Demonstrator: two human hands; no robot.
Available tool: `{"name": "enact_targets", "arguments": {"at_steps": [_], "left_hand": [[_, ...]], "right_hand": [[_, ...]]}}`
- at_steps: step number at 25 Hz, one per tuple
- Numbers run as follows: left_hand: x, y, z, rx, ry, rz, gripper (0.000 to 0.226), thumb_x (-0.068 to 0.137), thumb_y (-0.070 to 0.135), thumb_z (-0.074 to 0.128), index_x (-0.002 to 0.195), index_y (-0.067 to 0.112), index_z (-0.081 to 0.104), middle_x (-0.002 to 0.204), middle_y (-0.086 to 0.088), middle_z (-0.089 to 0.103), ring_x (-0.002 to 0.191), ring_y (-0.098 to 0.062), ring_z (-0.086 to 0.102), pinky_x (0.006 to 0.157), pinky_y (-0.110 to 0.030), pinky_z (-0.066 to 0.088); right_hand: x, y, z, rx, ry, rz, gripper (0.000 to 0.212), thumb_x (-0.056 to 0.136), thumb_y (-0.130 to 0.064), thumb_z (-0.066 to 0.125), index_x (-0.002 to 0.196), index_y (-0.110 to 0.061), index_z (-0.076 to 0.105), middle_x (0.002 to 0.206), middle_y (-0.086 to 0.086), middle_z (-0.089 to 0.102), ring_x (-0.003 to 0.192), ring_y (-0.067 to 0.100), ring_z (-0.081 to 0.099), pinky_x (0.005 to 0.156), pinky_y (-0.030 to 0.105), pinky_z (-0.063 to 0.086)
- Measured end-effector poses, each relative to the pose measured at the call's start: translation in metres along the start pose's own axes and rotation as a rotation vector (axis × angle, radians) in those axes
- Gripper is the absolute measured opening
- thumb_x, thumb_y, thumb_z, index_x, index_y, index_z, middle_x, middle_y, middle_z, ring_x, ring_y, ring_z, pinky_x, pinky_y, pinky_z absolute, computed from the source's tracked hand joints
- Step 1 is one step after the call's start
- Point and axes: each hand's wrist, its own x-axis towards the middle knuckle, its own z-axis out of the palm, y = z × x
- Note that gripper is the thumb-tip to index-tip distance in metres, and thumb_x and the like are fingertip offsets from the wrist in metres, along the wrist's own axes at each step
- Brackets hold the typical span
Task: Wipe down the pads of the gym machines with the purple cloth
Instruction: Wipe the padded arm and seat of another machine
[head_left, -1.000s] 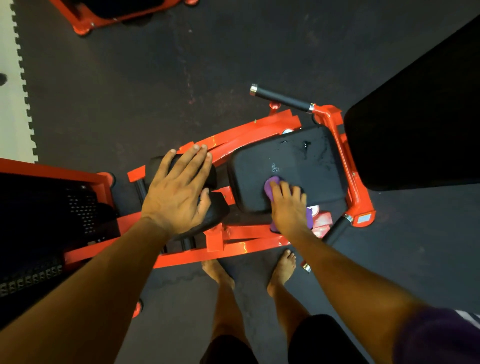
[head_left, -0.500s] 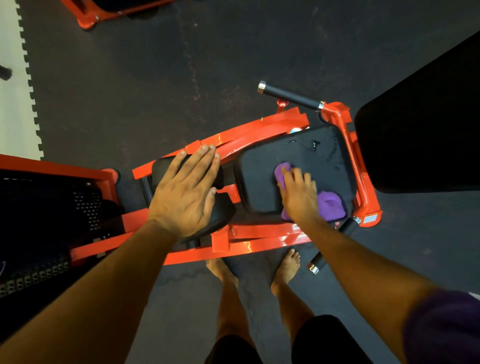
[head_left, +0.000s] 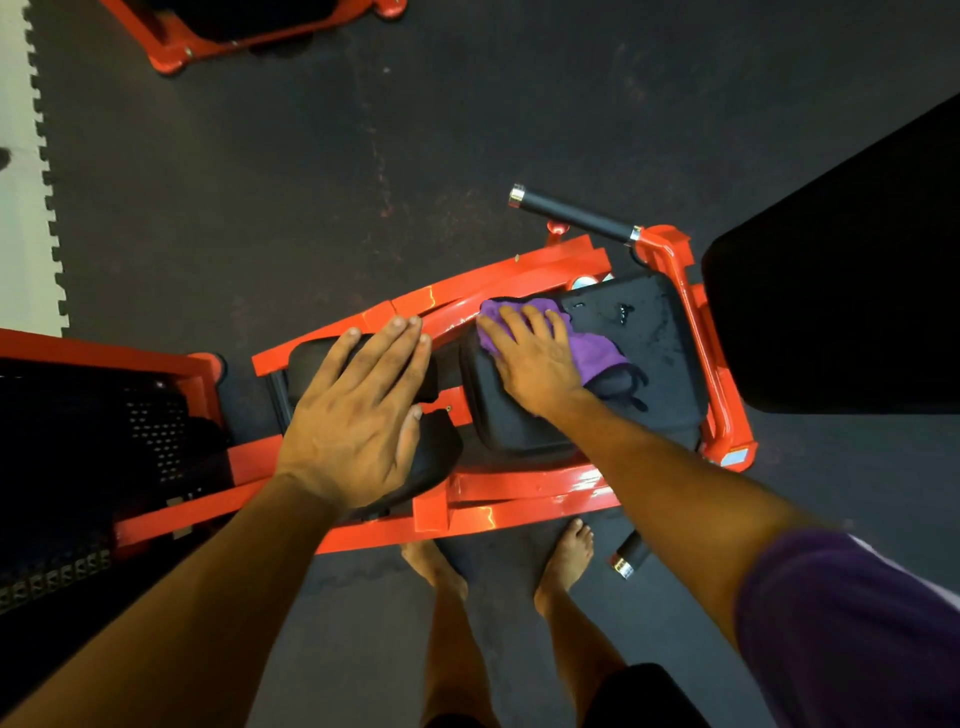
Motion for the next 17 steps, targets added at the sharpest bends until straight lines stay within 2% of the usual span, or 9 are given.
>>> {"name": "enact_targets", "arguments": {"at_steps": [2,5,7,9,12,14,17], "left_hand": [[0.0,-0.001,0.001,0.0,0.01,0.002,0.066,0.098,0.032,0.035,0.156,0.001,0.038,0.166,-0.016,0.032,0.157,-0.029,0.025,0.124,-0.055,0.024],[0.0,-0.001,0.002,-0.013,0.009,-0.003,0.066,0.099,0.033,0.035,0.157,0.001,0.037,0.166,-0.016,0.031,0.157,-0.028,0.024,0.125,-0.055,0.024],[0.001,-0.002,0.003,-0.022,-0.002,-0.001,0.067,0.099,0.033,0.035,0.157,0.001,0.038,0.166,-0.016,0.032,0.157,-0.029,0.024,0.125,-0.055,0.023],[-0.001,-0.003,0.003,-0.022,-0.006,-0.007,0.067,0.099,0.033,0.035,0.157,0.001,0.038,0.166,-0.016,0.032,0.157,-0.029,0.024,0.125,-0.055,0.023],[0.0,-0.003,0.0,-0.01,-0.007,-0.008,0.067,0.098,0.033,0.035,0.157,0.001,0.037,0.166,-0.016,0.031,0.157,-0.028,0.024,0.125,-0.055,0.023],[0.002,-0.002,0.0,-0.005,-0.009,-0.001,0.067,0.098,0.033,0.036,0.157,0.001,0.037,0.166,-0.016,0.032,0.157,-0.028,0.025,0.125,-0.054,0.023],[-0.002,-0.001,0.001,-0.004,-0.001,-0.008,0.067,0.097,0.032,0.037,0.157,0.001,0.037,0.166,-0.016,0.033,0.156,-0.028,0.025,0.125,-0.055,0.023]], "right_hand": [[0.004,0.038,-0.004,-0.102,-0.027,-0.002,0.055,0.089,-0.022,0.051,0.144,-0.027,0.049,0.133,0.005,0.055,0.11,0.034,0.052,0.088,0.047,0.044],[-0.006,0.116,-0.018,-0.098,-0.09,0.383,0.063,0.081,-0.008,0.062,0.141,-0.022,0.05,0.131,0.013,0.052,0.106,0.04,0.05,0.082,0.05,0.045],[-0.013,0.131,-0.022,-0.044,-0.123,0.501,0.064,0.082,-0.004,0.06,0.143,-0.019,0.048,0.133,0.015,0.049,0.108,0.043,0.048,0.084,0.052,0.044],[-0.005,0.1,-0.019,-0.035,-0.125,0.485,0.064,0.083,-0.001,0.058,0.144,-0.017,0.048,0.132,0.014,0.051,0.105,0.041,0.05,0.084,0.05,0.046],[-0.003,0.044,-0.01,-0.032,-0.144,0.199,0.072,0.074,0.0,0.067,0.142,-0.018,0.051,0.123,0.009,0.057,0.09,0.038,0.053,0.072,0.046,0.046],[-0.004,0.05,-0.012,-0.002,-0.195,0.114,0.074,0.075,0.0,0.068,0.144,-0.02,0.05,0.122,0.008,0.056,0.089,0.037,0.052,0.072,0.047,0.045],[-0.013,0.088,-0.027,0.089,-0.107,0.43,0.062,0.087,-0.003,0.058,0.146,-0.02,0.048,0.129,0.013,0.051,0.1,0.04,0.05,0.083,0.053,0.046]]}}
